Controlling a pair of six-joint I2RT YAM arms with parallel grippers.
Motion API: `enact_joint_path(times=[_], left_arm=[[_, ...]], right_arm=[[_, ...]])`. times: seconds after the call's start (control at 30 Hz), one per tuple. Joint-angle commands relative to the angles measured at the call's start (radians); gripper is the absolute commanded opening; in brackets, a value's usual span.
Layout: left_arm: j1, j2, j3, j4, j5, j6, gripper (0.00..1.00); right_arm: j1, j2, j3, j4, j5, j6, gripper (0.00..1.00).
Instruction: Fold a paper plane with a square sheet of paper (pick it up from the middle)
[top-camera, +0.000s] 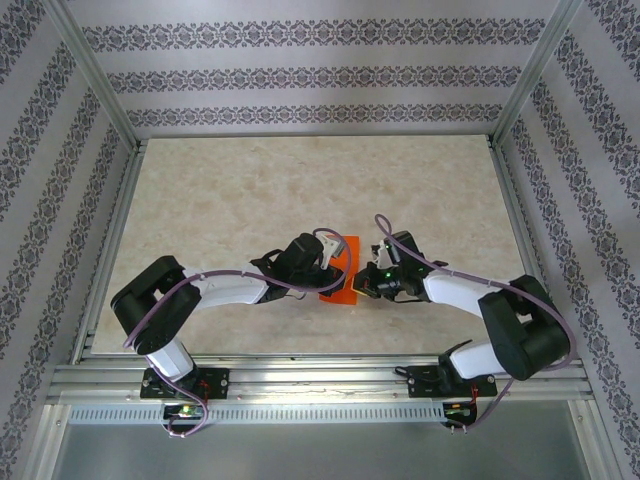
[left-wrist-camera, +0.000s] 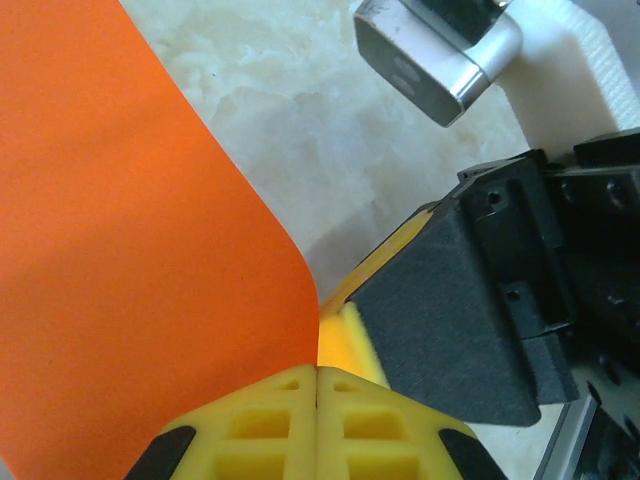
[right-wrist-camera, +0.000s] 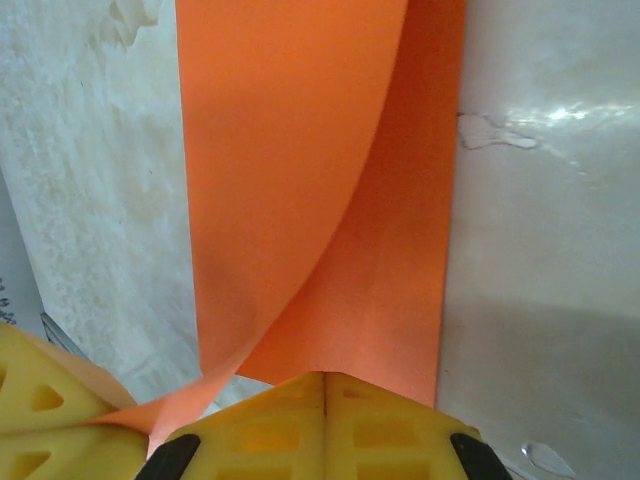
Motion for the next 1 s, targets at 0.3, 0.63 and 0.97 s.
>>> enact_joint_path(times=[0.3,0.63,0.97], left_arm=[[0.011,0.011,0.013,0.006,0.007,-0.011,0.0],[0.049,0.057,-0.011,0.079,0.001,-0.098,0.0],[0.061,0.094,-0.025,0.139,-0.022,-0.123,0.0]], right_arm=[[0.015,0.111,0.053,-0.167,0.117,-0.093,0.0],[0.003,0.083,0.127,-0.357,0.21,-0.232,0.0],[0.01,0.005,0.152,-0.29,0.092,-0.175,0.0]])
